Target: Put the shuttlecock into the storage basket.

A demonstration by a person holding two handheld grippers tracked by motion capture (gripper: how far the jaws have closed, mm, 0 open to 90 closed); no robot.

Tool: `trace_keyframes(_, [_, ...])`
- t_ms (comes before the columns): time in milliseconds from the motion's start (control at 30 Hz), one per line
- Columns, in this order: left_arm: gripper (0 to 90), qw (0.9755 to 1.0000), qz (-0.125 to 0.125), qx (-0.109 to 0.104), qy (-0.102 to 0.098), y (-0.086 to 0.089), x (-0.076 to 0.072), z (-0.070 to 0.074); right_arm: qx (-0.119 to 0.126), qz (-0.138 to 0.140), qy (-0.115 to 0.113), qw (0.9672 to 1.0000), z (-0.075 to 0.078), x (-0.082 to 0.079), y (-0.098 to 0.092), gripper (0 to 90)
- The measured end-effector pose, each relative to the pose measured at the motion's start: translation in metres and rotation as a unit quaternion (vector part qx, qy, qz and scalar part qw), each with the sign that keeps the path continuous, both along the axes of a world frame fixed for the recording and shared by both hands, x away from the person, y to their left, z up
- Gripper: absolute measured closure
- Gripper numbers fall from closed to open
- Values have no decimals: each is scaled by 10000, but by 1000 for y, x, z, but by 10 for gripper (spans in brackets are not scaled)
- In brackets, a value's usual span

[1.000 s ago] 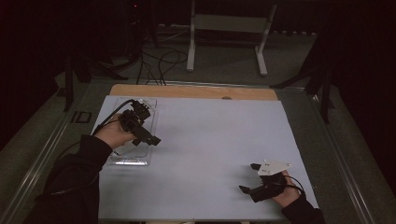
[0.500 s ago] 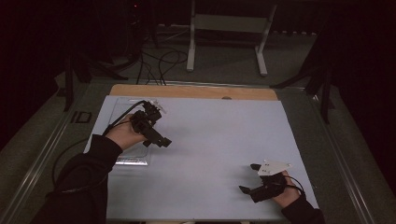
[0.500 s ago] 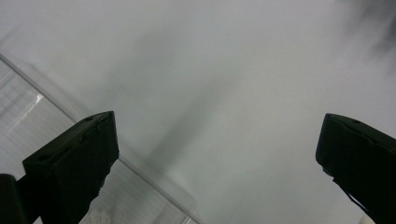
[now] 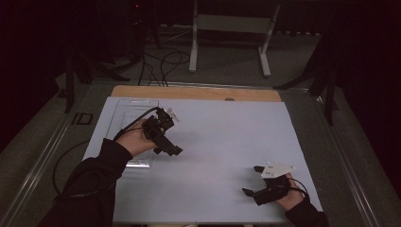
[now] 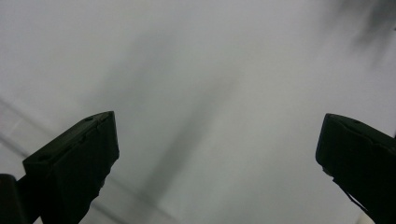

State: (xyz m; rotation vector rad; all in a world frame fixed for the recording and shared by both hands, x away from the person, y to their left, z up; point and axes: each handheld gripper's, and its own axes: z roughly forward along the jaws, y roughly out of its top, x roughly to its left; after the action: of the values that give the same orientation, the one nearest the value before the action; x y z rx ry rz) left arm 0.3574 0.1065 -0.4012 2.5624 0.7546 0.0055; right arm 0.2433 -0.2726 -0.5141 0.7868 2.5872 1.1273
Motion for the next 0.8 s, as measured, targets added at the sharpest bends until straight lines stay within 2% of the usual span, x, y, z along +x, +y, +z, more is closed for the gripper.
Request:
trace_keyframes(200, [3, 9998, -180, -21, -76, -10, -6, -1, 7, 1, 4, 10000, 0, 0, 0, 82])
trace_keyframes(400, [3, 9991, -382, -161, -115, -21, -14, -9, 22, 9, -18, 10000, 0, -1, 0, 83])
trace_keyframes(600, [3, 9982, -527, -125, -269, -26, -19, -17, 13, 9, -9, 10000, 0, -1, 0, 82])
trace_keyframes(800, [3, 9974, -648, -129, -304, -29, -24, -26, 18, 18, -8, 10000, 0, -1, 0, 82])
